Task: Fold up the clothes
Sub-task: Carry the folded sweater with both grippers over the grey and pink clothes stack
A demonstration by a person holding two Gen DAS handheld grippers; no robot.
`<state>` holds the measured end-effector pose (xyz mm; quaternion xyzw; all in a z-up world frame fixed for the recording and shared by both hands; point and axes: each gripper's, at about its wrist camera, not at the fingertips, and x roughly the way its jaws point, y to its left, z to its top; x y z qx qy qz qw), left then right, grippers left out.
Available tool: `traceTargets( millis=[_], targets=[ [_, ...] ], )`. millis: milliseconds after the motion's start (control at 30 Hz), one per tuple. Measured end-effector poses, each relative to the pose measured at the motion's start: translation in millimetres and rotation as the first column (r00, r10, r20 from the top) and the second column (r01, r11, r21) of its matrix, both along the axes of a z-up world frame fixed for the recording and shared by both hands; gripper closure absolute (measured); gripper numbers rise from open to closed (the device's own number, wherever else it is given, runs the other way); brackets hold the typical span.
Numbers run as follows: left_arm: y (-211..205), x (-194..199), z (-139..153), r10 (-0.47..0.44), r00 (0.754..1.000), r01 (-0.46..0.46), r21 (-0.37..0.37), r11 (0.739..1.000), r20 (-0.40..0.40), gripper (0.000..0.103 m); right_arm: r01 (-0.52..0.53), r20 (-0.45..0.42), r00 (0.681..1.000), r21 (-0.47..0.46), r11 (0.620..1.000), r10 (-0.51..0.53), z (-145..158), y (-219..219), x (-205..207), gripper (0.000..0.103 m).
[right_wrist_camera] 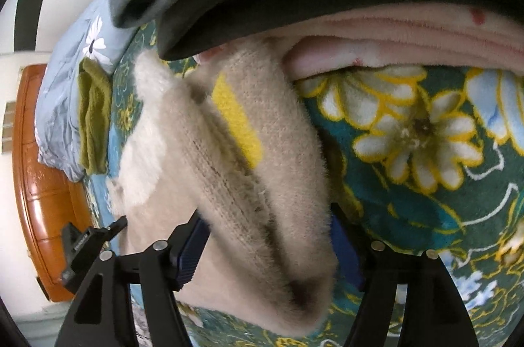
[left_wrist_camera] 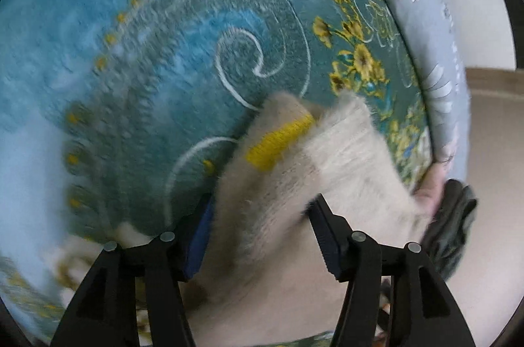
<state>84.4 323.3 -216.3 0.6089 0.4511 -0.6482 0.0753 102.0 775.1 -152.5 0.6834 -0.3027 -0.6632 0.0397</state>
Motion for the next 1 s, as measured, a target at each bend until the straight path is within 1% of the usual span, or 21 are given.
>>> traceTargets(
  millis=[33,67,100,133,167,200,233,267,300,367,433,533,633,700,733,800,867,1000],
  targets=[
    [0,0,-1,0.01,1.0,-0.01,0.009,1.0,-0.006,0.043,0.009,0.008,1.0,-0.002,1.0,-0.008,0,0,0,0.033],
    [0,1,-3,0.022,1.0,-0.022,0.02,1.0,-0.01,0.043,0.024,0.015,1.0,-0.007,1.0,-0.024,0,1,1,0.039],
    [-1,1,-4,0.032,0.999,-0.032,0.03,0.999,-0.01,0.048,0.04,0.021,0.999,-0.014,0.999,-0.04,1,2,3,0.043],
    [-1,3,-2,0.038,0.999,-0.038,0.035,0.999,-0.017,0.052,0.055,0.025,0.998,-0.019,0.998,-0.055,3,3,5,0.051],
    [0,4,2,0.04,0.999,-0.039,0.033,0.999,-0.029,0.058,0.069,0.029,0.997,-0.023,0.997,-0.069,5,3,7,0.06],
    [0,6,7,0.042,0.998,-0.041,0.032,0.999,-0.04,0.066,0.069,0.025,0.997,-0.022,0.997,-0.069,9,2,9,0.064],
    [1,8,11,0.044,0.998,-0.043,0.031,0.999,-0.052,0.069,0.062,0.018,0.998,-0.021,0.998,-0.061,14,0,10,0.069],
    [2,9,15,0.046,0.997,-0.045,0.03,0.999,-0.064,0.074,0.053,0.009,0.999,-0.021,0.998,-0.052,20,-3,12,0.072],
    [2,11,20,0.048,0.996,-0.046,0.029,0.999,-0.076,0.077,0.044,-0.002,0.999,-0.031,0.999,-0.044,26,-5,12,0.073],
    [4,14,30,0.051,0.994,-0.049,0.025,0.999,-0.1,0.079,0.022,-0.024,0.999,-0.055,0.998,-0.024,39,-9,14,0.075],
    [6,16,47,0.044,0.991,-0.043,0.011,0.999,-0.13,0.079,-0.004,-0.042,0.999,-0.078,0.997,0.0,51,-13,17,0.076],
    [7,17,83,0.014,0.981,-0.018,-0.017,1.0,-0.194,0.08,-0.045,-0.077,0.996,-0.109,0.993,0.037,79,-17,15,0.077],
    [7,20,131,-0.043,0.963,0.027,-0.063,0.998,-0.267,0.08,-0.077,-0.126,0.99,-0.151,0.986,0.058,113,-19,15,0.078],
    [8,13,167,-0.105,0.94,0.075,-0.103,0.992,-0.324,0.08,-0.091,-0.164,0.985,-0.182,0.979,0.061,135,-21,17,0.079],
    [12,9,187,-0.139,0.925,0.101,-0.124,0.987,-0.353,0.08,-0.093,-0.19,0.98,-0.199,0.976,0.054,148,-16,20,0.079],
    [24,1,228,-0.204,0.89,0.148,-0.164,0.975,-0.407,0.08,-0.093,-0.241,0.97,-0.23,0.969,0.036,174,-3,24,0.079],
    [42,-14,261,-0.253,0.85,0.191,-0.177,0.965,-0.461,0.08,-0.075,-0.305,0.952,-0.255,0.964,-0.007,202,14,17,0.079],
    [103,-69,299,-0.366,0.763,0.311,-0.194,0.93,-0.532,0.08,-0.014,-0.399,0.913,-0.243,0.97,-0.087,243,60,8,0.079]
  ],
)
